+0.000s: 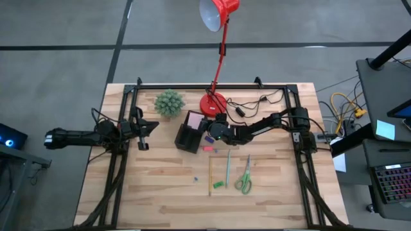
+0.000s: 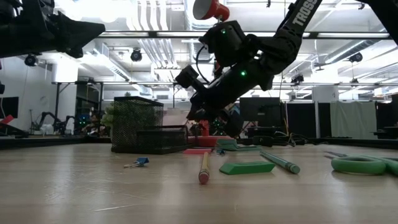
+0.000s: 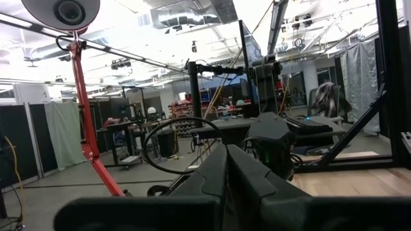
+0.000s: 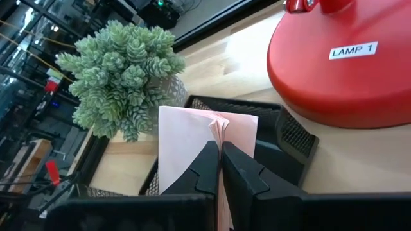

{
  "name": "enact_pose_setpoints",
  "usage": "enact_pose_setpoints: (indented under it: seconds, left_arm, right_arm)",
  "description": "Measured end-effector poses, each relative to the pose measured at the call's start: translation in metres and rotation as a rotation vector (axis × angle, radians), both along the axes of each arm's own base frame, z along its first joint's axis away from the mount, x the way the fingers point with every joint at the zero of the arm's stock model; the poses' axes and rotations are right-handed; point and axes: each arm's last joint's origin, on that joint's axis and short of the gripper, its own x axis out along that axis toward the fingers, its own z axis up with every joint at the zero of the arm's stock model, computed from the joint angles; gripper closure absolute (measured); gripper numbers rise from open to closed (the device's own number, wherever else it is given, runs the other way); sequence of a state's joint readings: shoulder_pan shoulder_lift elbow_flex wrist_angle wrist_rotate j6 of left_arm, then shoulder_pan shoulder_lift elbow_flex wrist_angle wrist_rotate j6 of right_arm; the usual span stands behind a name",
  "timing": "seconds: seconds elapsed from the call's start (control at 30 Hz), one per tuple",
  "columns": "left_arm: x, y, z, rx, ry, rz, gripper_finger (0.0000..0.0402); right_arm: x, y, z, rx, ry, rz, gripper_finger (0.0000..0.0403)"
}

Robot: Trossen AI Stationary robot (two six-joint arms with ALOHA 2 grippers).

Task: Pick and place office supplies into organizer
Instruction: Put the pink sticky notes in the black desk organizer

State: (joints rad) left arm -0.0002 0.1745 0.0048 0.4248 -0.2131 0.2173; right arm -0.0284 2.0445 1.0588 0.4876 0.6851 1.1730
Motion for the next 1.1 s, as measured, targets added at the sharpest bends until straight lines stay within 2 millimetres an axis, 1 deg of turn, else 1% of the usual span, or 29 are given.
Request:
enact_pose_setpoints:
  seconds: [0.1, 0.17, 0.47, 0.67, 0.9, 1.0, 1.1]
  left_arm:
    - [0.0, 0.0, 0.0, 0.0, 0.0, 0.0, 0.0402]
    - [0.0, 0.0, 0.0, 0.0, 0.0, 0.0, 0.0402]
    - [0.0, 0.0, 0.0, 0.0, 0.0, 0.0, 0.0402]
    - [0.0, 0.0, 0.0, 0.0, 0.0, 0.0, 0.0402]
    - [0.0, 0.0, 0.0, 0.0, 0.0, 0.0, 0.0402]
    - [0.0, 0.0, 0.0, 0.0, 0.0, 0.0, 0.0402]
    - [0.0, 0.0, 0.0, 0.0, 0.0, 0.0, 0.0402]
  right_arm:
    - [-0.001, 0.0, -0.001, 0.003, 0.017, 0.011, 0.0391]
    - [-0.001, 0.0, -0.001, 0.004, 0.018, 0.011, 0.0381]
    - [-0.001, 0.0, -0.001, 0.013, 0.007, 0.005, 0.0305]
    - [-0.001, 0.0, -0.001, 0.013, 0.005, 0.005, 0.0271]
    - [-0.001, 0.001, 0.004, 0.003, 0.007, 0.028, 0.0257]
    - [0.0, 0.002, 0.01, -0.037, 0.046, 0.101, 0.0259]
    - [-0.001, 0.004, 0.022, -0.116, 0.096, 0.188, 0.0266]
